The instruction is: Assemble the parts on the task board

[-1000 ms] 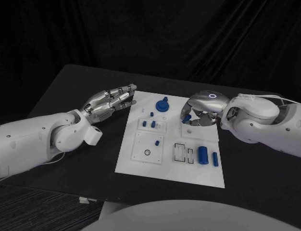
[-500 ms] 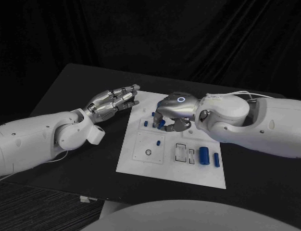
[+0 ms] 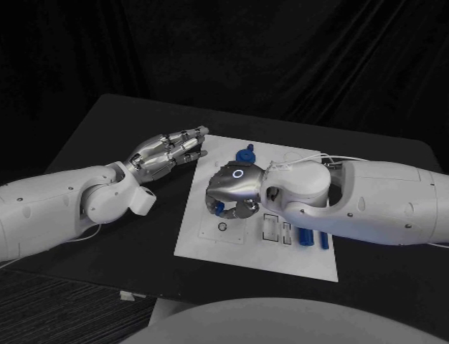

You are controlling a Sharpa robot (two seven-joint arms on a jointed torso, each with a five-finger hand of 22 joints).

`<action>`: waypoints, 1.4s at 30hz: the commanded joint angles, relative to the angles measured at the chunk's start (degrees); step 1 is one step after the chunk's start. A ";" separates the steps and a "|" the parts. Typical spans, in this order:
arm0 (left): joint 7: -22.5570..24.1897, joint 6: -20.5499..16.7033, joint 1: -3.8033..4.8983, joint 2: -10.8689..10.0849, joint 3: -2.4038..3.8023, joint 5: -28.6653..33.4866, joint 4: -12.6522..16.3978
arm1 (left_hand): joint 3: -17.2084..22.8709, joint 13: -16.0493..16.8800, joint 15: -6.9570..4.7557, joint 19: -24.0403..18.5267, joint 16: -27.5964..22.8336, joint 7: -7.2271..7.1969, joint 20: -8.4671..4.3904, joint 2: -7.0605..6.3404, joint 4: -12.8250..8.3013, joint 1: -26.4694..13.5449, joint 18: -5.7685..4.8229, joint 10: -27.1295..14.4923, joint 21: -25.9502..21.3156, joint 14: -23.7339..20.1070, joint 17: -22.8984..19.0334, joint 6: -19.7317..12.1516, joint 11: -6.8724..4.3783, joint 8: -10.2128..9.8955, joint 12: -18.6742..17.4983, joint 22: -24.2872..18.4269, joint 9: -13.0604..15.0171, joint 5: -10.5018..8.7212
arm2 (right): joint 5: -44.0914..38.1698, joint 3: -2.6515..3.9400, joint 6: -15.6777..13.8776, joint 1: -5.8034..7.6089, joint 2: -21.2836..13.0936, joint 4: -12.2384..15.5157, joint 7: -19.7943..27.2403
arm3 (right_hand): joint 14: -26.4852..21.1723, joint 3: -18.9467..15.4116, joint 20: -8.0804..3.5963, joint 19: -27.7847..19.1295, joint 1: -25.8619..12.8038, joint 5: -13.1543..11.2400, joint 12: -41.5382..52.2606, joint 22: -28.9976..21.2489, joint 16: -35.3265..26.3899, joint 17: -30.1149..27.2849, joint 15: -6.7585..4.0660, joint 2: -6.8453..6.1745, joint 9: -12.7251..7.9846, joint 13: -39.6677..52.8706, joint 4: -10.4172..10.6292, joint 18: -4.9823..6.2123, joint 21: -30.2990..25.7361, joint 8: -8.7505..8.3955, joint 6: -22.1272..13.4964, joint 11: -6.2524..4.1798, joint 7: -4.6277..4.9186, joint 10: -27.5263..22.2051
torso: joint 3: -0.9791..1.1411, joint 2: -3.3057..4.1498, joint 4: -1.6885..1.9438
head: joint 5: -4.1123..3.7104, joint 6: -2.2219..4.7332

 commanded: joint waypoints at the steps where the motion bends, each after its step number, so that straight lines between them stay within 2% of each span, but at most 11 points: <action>1: 0.78 0.74 -0.08 0.00 0.06 0.27 0.23 | 0.33 -0.10 0.35 -0.19 -0.15 0.01 0.26 0.50 -0.07 0.19 0.57 -0.37 0.08 -0.16 -0.04 -0.05 -0.08 0.36 -0.30 -0.08 0.04 0.24 | -1.54 0.05 0.88 -1.11 0.53 -0.46 0.73 | 0.43 0.34 0.10 0.48 -0.14 0.37 0.10 6.00 0.20 0.06 -0.16 -0.54 0.05 0.07 -0.43 -0.65 0.26 -0.28 0.05 -1.34 0.29 1.86 | 0.00 -0.01 0.18 | -0.03 -0.01; 5: 0.80 0.83 -0.08 0.03 0.06 0.27 0.25 | 0.39 -0.10 0.37 -0.19 -0.15 0.00 0.25 0.57 -0.07 0.20 0.57 -0.40 0.08 -0.16 -0.04 -0.06 -0.10 0.36 -0.30 -0.08 0.04 0.24 | -2.31 0.05 0.79 -2.01 0.78 -0.57 0.66 | 0.46 0.43 0.09 0.48 -0.11 0.37 0.02 6.00 0.24 0.10 -0.16 -0.58 0.05 0.07 -0.54 -0.65 0.31 -0.36 0.03 -1.32 0.32 1.85 | -0.08 -0.08 0.33 | -0.24 -0.01; 7: 0.79 0.87 -0.08 0.06 0.06 0.27 0.24 | 0.39 -0.10 0.37 -0.19 -0.15 0.00 0.25 0.57 -0.07 0.20 0.57 -0.40 0.08 -0.16 -0.04 -0.06 -0.10 0.36 -0.30 -0.08 0.04 0.24 | -2.59 0.05 0.77 -2.23 0.75 -0.51 0.56 | 0.44 0.43 0.09 0.48 -0.12 0.36 0.01 6.00 0.19 0.03 -0.16 -0.60 0.04 0.07 -0.56 -0.65 0.32 -0.38 0.02 -1.31 0.32 1.86 | -0.06 -0.05 0.29 | -0.21 -0.01; 10: 0.73 0.98 -0.08 0.14 0.06 0.27 0.16 | 0.39 -0.10 0.37 -0.19 -0.15 0.00 0.25 0.57 -0.07 0.20 0.57 -0.40 0.08 -0.16 -0.04 -0.06 -0.10 0.36 -0.30 -0.08 0.04 0.24 | -2.90 0.05 0.52 -2.47 0.53 -0.21 0.27 | 0.41 0.47 0.09 0.47 -0.13 0.32 -0.03 5.99 0.11 -0.07 -0.15 -0.63 0.03 0.08 -0.60 -0.65 0.34 -0.45 -0.02 -1.29 0.34 1.86 | 0.02 -0.02 0.04 | -0.01 -0.01; 15: 0.69 1.11 -0.09 0.22 0.06 0.27 0.04 | 0.57 -0.11 0.41 -0.14 -0.15 0.00 0.25 0.83 -0.07 0.23 0.57 -0.46 0.10 -0.16 -0.04 -0.12 -0.10 0.36 -0.35 -0.01 0.04 0.29 | -3.07 0.05 0.53 -2.62 0.24 0.05 -0.19 | 0.34 0.64 0.09 0.42 -0.03 0.29 -0.14 5.98 0.04 -0.14 -0.13 -0.66 0.02 0.08 -0.80 -0.65 0.38 -0.60 -0.09 -1.27 0.38 1.85 | -0.03 -0.12 0.01 | -0.18 -0.01; 28: 0.04 1.48 -0.09 0.20 0.06 0.27 0.05 | 0.85 -0.11 0.47 -0.17 -0.16 0.02 0.26 1.20 -0.05 0.26 0.57 -0.50 0.08 -0.17 -0.05 0.06 -0.07 0.44 -0.35 -0.10 0.07 0.41 | -3.16 0.04 0.77 -2.73 -0.98 0.59 -0.96 | 0.19 0.95 0.11 0.28 0.04 0.38 -0.36 5.95 -0.08 -0.24 -0.07 -0.63 -0.01 0.08 -1.05 -0.64 0.35 -0.83 -0.16 -1.16 0.48 1.75 | 0.03 -0.07 -0.08 | -0.07 -0.01; 33: -0.52 1.82 -0.09 0.20 0.06 0.27 -0.01 | 1.02 -0.10 0.52 -0.18 -0.16 0.08 0.27 1.42 -0.03 0.26 0.56 -0.52 0.07 -0.17 -0.04 0.51 -0.01 0.59 -0.34 -0.14 0.13 0.46 | -3.16 0.04 0.86 -2.82 -1.44 0.79 -1.31 | 0.17 1.09 0.12 0.21 0.03 0.51 -0.44 5.93 0.00 -0.13 -0.04 -0.58 0.00 0.08 -1.13 -0.64 0.35 -0.89 -0.11 -1.13 0.52 1.74 | -0.05 -0.15 0.07 | -0.11 -0.01; 42: -1.22 2.23 -0.09 0.36 0.06 0.27 -0.15 | 1.18 -0.11 0.54 -0.19 -0.17 0.18 0.29 1.59 0.01 0.24 0.55 -0.54 0.06 -0.18 -0.05 1.10 0.10 0.80 -0.36 -0.18 0.22 0.49 | -3.16 0.04 0.34 -3.79 -1.22 0.33 -1.38 | 0.16 1.17 0.13 0.17 -0.04 0.57 -0.47 5.92 0.01 -0.12 -0.02 -0.51 0.01 0.10 -1.14 -0.63 0.32 -0.93 -0.07 -1.11 0.54 1.78 | -0.08 -0.10 0.02 | 0.02 -0.01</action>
